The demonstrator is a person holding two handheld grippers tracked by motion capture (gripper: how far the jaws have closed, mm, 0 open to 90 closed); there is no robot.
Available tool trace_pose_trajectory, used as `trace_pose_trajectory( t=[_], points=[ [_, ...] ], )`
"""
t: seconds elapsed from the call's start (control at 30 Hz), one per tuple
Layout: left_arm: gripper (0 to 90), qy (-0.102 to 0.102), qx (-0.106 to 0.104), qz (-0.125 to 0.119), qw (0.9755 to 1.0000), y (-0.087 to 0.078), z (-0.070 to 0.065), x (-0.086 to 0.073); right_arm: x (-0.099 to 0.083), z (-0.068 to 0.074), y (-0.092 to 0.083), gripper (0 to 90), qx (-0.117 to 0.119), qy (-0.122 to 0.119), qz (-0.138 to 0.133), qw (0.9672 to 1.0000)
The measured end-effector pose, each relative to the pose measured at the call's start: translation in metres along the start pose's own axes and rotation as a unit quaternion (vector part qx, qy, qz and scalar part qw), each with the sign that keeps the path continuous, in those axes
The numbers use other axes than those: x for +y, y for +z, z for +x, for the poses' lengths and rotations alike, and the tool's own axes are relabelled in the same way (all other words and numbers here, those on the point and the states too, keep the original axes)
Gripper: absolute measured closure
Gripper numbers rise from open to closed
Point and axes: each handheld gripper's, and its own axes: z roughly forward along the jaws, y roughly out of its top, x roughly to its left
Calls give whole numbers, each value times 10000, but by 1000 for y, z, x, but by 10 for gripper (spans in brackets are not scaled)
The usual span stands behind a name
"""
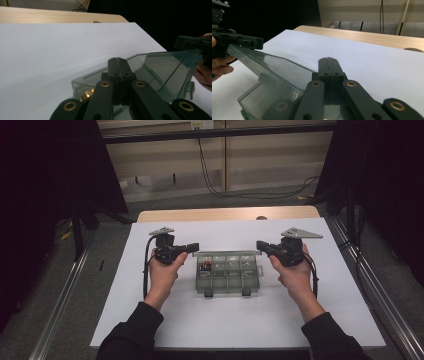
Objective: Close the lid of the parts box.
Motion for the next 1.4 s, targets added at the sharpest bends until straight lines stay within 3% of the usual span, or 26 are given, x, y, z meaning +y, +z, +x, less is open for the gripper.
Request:
trace_pose_trajectory(
  t=[0.53, 0.63, 0.73, 1.4],
  points=[
    [900, 219, -40, 63, 9997, -13, -16, -18, -11, 16, -13, 900, 123, -144, -43, 9998],
    [900, 184, -88, 32, 9998, -16, -18, -22, -14, 18, -16, 900, 112, -169, -53, 9998],
    [900, 380, 71, 38, 9992, -20, -24, -25, -18, 20, -19, 900, 142, -154, -40, 9998],
    [900, 521, 109, -33, 9986, -25, -37, -56, -48, 30, -29, 900, 139, -235, 22, 9996]
  ],
)
